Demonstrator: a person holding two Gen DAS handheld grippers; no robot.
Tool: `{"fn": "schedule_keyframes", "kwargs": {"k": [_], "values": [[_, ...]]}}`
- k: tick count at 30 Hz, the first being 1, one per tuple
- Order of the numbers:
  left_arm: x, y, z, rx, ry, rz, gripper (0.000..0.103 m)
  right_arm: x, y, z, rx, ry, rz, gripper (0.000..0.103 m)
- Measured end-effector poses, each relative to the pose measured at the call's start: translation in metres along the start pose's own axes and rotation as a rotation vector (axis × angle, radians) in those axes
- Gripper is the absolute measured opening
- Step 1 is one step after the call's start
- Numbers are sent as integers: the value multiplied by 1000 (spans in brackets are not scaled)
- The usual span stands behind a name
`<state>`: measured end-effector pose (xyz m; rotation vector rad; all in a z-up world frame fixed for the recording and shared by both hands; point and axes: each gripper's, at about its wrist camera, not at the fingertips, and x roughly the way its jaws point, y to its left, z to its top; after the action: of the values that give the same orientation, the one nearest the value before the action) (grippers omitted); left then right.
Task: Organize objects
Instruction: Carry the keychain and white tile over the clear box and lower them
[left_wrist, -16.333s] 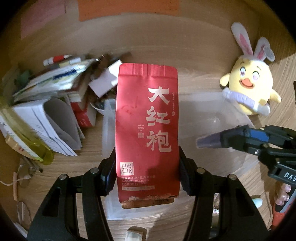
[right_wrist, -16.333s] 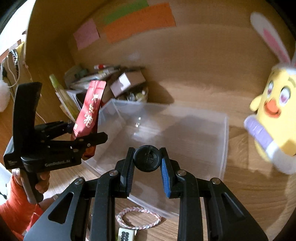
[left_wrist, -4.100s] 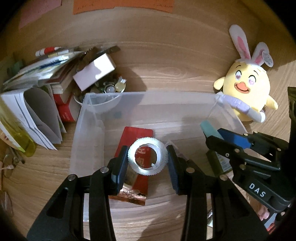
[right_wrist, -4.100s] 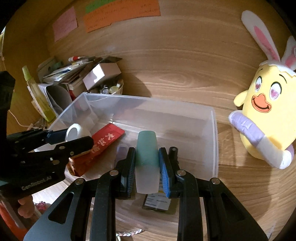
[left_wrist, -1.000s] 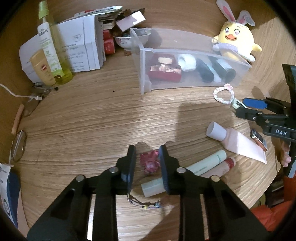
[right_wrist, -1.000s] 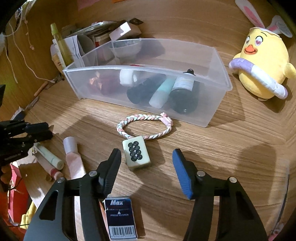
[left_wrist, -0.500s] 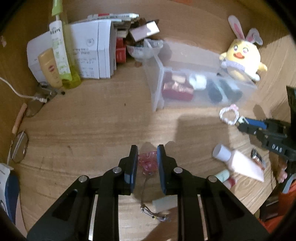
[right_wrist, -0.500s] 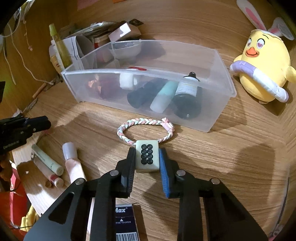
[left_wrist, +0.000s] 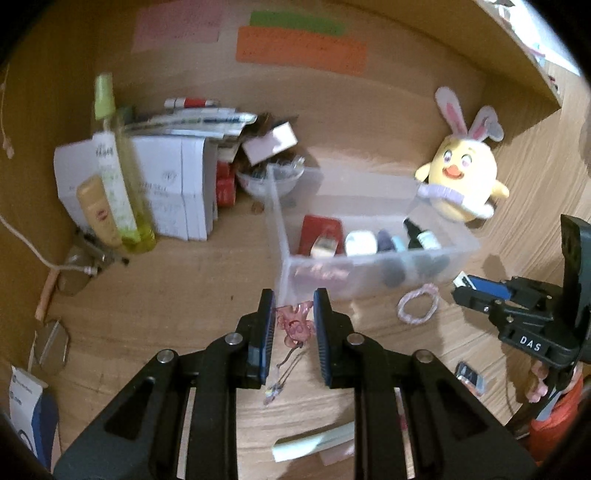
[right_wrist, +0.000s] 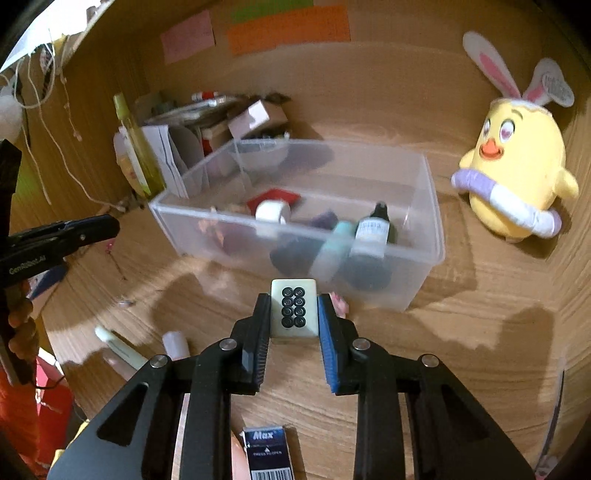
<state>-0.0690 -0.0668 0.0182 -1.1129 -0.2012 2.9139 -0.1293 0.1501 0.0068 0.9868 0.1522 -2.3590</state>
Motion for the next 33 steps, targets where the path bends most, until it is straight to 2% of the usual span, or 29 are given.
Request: {"fn": "schedule_keyframes", "kwargs": {"k": [8,22,28,33], "values": [[-1,-18,27,11,-44,-30,20,-13,-4,26,-7,-75,4,23],[-4,-44,91,5,-123,-83,20,-8,-11,68,-35,-140,-10,23],[16,-53,102,4,-116,-73,20,18,-15,77,-50,-98,-33,23],[45,-57,98,6,-63,-54,20,44,-22,71,-45,-35,-31,23]]}}
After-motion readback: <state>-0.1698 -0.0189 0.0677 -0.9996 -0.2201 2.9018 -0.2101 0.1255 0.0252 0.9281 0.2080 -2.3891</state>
